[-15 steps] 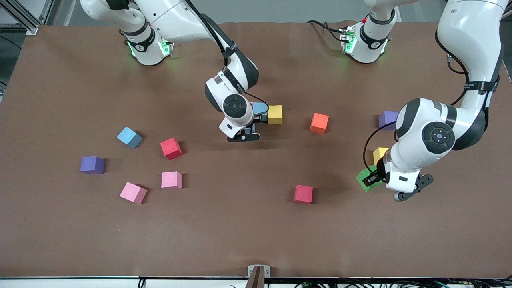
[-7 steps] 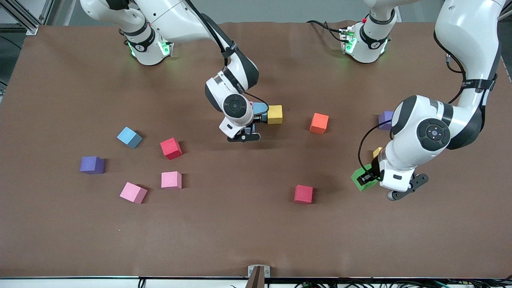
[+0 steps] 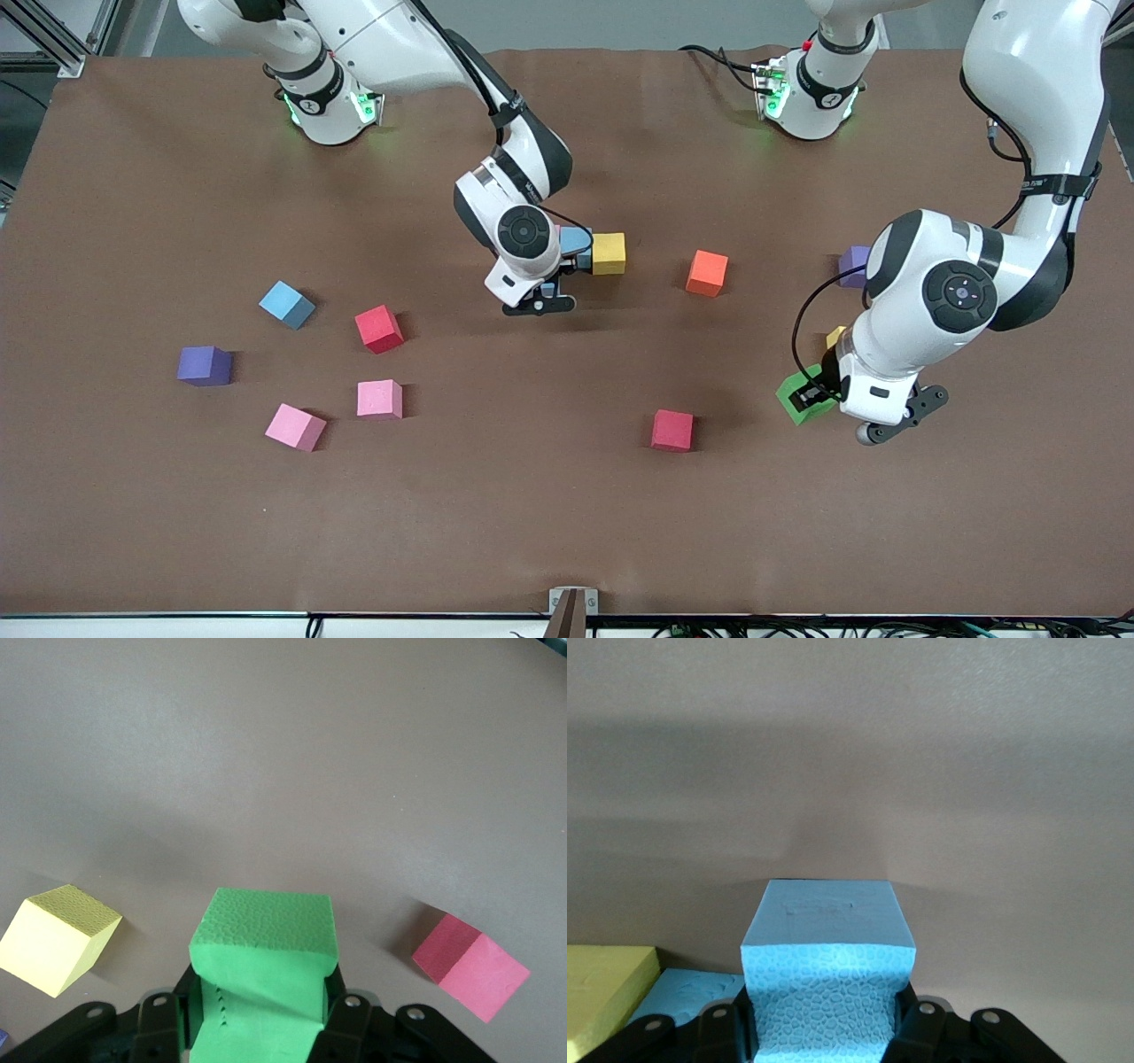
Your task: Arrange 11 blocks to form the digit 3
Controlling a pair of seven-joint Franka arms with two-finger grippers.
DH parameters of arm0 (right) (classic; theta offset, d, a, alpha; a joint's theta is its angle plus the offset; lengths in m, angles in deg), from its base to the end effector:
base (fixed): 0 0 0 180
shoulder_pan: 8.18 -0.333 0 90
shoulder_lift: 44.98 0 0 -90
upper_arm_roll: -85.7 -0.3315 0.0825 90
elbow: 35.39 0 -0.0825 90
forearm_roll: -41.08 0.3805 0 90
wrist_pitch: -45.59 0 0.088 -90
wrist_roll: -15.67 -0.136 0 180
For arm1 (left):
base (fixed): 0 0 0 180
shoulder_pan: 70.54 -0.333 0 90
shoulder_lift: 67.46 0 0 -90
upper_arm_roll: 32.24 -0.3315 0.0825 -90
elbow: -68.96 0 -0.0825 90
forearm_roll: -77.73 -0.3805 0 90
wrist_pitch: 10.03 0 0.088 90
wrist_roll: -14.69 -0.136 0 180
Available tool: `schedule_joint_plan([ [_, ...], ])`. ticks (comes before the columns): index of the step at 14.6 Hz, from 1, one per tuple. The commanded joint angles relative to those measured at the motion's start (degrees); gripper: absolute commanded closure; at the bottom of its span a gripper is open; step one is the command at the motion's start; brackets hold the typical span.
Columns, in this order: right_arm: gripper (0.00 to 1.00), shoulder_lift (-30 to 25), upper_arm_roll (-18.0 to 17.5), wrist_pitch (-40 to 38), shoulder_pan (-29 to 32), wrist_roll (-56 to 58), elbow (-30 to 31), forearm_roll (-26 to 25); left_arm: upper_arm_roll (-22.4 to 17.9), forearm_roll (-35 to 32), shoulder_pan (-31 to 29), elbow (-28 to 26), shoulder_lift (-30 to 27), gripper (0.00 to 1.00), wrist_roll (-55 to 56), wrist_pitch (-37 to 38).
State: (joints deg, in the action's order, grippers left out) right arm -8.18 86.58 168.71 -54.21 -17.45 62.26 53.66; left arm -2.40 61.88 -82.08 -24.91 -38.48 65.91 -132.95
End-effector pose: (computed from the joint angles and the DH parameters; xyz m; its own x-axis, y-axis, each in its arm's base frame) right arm 0.4510 0.4747 0.1919 0.9651 0.0726 -0.2515 0.0722 -0.9973 -0.0109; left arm 0.6688 -0.1576 0.3470 0.8782 0.4760 0.0464 0.4732 -0.8789 0.0598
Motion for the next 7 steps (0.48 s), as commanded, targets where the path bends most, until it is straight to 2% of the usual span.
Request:
schedule_joint_plan([
  [1,0.7,-1.2,0.2,0.5,-0.2,-1.5,1.7,-1.6,1.0,-0.4,-0.3,1.0,-0.6,0.72,-0.2,1.5],
  [7,0.7,-1.3,0.1,-0.3,-1.2,-4.7,1.8,-1.5,1.1,-0.4,-0.3,1.0,-0.6,0.71,-0.2,1.5],
])
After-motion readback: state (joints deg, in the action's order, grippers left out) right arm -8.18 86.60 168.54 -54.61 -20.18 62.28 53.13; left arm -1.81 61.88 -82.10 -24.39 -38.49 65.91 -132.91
